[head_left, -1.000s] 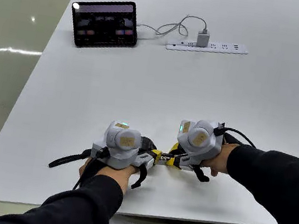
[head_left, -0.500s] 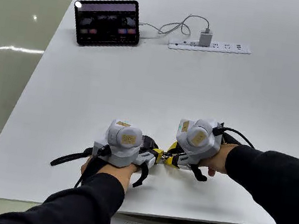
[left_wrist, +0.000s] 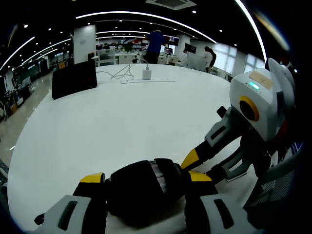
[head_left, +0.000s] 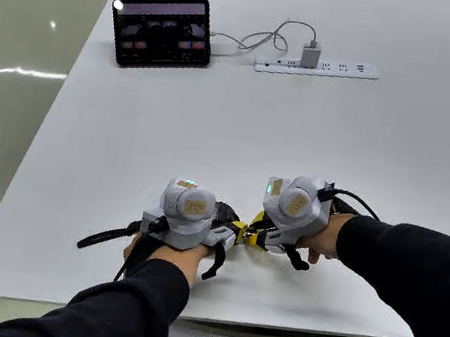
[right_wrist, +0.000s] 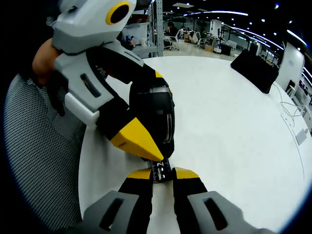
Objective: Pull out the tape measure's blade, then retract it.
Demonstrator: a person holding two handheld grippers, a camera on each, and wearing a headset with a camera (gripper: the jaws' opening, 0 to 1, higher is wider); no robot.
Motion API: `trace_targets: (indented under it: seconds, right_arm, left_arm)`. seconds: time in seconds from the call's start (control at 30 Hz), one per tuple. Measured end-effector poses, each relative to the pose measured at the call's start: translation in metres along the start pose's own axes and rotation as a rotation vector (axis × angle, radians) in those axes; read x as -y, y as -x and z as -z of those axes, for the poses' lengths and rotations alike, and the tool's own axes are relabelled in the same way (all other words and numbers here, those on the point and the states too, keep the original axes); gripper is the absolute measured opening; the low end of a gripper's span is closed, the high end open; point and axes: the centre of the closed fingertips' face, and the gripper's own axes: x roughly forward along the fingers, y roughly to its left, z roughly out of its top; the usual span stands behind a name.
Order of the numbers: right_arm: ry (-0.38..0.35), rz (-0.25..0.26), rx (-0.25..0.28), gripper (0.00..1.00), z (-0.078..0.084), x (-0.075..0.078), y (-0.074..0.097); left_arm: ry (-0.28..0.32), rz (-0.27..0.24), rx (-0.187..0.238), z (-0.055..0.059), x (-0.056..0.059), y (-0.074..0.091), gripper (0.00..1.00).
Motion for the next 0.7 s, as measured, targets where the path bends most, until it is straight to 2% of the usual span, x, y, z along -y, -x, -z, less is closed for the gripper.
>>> trace_targets:
  seconds: [0.57, 0.7]
  right_arm:
    - [0.009, -0.013, 0.011, 0.12, -0.0071, -0.0013, -0.0060]
    - [0.035, -0.023, 0.006, 0.12, -0.0061, -0.0016, -0.0058]
  left_arm:
    - [0.009, 0.002, 0.003, -0.0003, -0.0010, 0.0004, 0.60]
    - [0.012, -0.001, 0.005, -0.0006, -0.0013, 0.0002, 0.60]
